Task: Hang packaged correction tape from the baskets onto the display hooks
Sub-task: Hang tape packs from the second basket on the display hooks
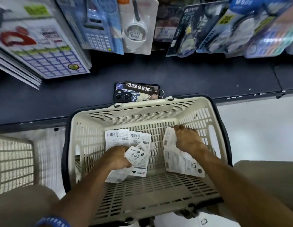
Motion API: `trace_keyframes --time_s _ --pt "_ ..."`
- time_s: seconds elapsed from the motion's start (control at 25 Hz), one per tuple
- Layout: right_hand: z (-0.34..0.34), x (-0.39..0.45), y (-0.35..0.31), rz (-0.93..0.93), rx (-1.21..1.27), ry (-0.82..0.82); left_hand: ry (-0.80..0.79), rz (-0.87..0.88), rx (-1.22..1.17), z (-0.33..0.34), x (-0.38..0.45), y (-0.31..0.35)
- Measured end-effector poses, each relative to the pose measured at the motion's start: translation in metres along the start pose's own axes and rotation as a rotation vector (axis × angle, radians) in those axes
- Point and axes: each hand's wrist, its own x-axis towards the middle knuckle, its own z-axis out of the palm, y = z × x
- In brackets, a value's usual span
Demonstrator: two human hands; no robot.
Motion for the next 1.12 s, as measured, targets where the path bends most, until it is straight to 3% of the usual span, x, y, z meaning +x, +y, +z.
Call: trace_keyframes --time_s 0.12,0.24,0.36,0.56,0.64,0.76,0.88,1.0,1.12 --pt "0.000 0.004 -0.007 0.012 -0.037 -0.013 -0.005 0.006 -0.009 0.001 -0.001 0.005" --pt "-0.017 0.013 -0.013 -0.107 -0.292 0.002 -0.029 0.027 -0.047 0.003 -0.003 0.007" --pt "-0.011 0.012 -0.020 -0.246 -0.210 -0.030 -0.031 0.033 -0.065 0.002 -0.003 0.007" --pt "0.031 0.000 -0.010 -0.360 -0.362 0.164 0.012 0.005 -0.169 0.001 -0.003 0.009" --pt "0.044 -0.002 -0.008 -0.369 -0.228 0.090 0.026 -0.010 -0.208 0.001 -0.002 0.011" --pt "0.058 -0.004 -0.004 -0.186 0.137 0.036 0.033 -0.055 -0.270 -0.001 -0.001 0.009" --pt "0.060 -0.001 0.001 -0.048 0.182 0.073 0.043 -0.076 -0.318 -0.004 0.001 0.007" --pt "0.057 0.004 0.000 -0.021 0.252 0.066 0.067 -0.096 -0.357 -0.006 0.004 0.005" --pt "0.052 0.001 0.005 -0.135 0.517 -0.239 0.135 -0.126 -0.364 -0.013 0.006 -0.001"
